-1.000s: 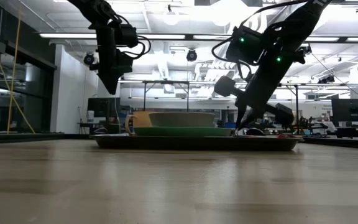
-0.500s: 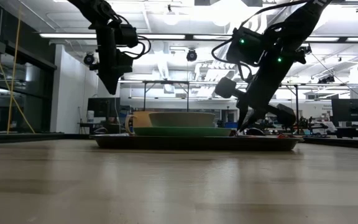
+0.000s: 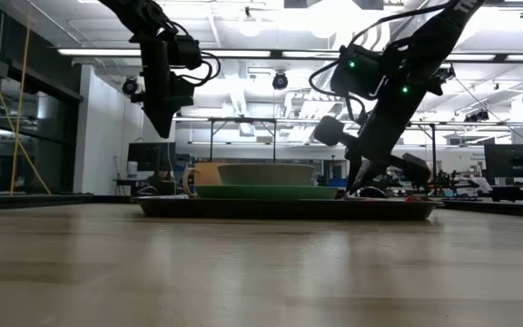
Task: Set up tray
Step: Put the blue spoon on the red table napkin to right of the green plate
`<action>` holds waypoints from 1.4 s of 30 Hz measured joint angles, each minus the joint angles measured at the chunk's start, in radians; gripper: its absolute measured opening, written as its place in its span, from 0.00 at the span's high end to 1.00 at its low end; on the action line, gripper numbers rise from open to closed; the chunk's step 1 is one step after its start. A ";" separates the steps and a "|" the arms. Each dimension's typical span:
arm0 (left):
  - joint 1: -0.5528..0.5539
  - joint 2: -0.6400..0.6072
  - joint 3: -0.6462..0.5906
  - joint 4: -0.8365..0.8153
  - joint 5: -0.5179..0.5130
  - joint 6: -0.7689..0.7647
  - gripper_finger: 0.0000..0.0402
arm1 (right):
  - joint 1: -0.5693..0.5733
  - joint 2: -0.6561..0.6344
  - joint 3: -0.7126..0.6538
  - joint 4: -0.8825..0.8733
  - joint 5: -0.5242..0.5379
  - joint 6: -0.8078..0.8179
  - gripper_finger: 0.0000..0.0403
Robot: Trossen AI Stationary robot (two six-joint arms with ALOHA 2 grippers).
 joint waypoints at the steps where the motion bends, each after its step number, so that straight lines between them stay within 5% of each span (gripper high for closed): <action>1: 0.000 0.000 0.000 0.000 0.000 0.000 0.77 | -0.002 0.000 0.000 0.002 -0.004 -0.009 1.00; 17: 0.000 0.000 0.000 0.013 0.000 0.002 0.77 | -0.019 0.000 0.000 0.005 -0.051 -0.054 1.00; 31: 0.000 0.000 0.000 0.012 0.000 0.002 0.77 | -0.021 0.000 0.000 -0.013 -0.030 -0.054 0.79; 42: 0.000 0.000 0.000 0.001 0.000 0.003 0.77 | -0.021 -0.035 0.000 0.010 -0.046 -0.122 0.81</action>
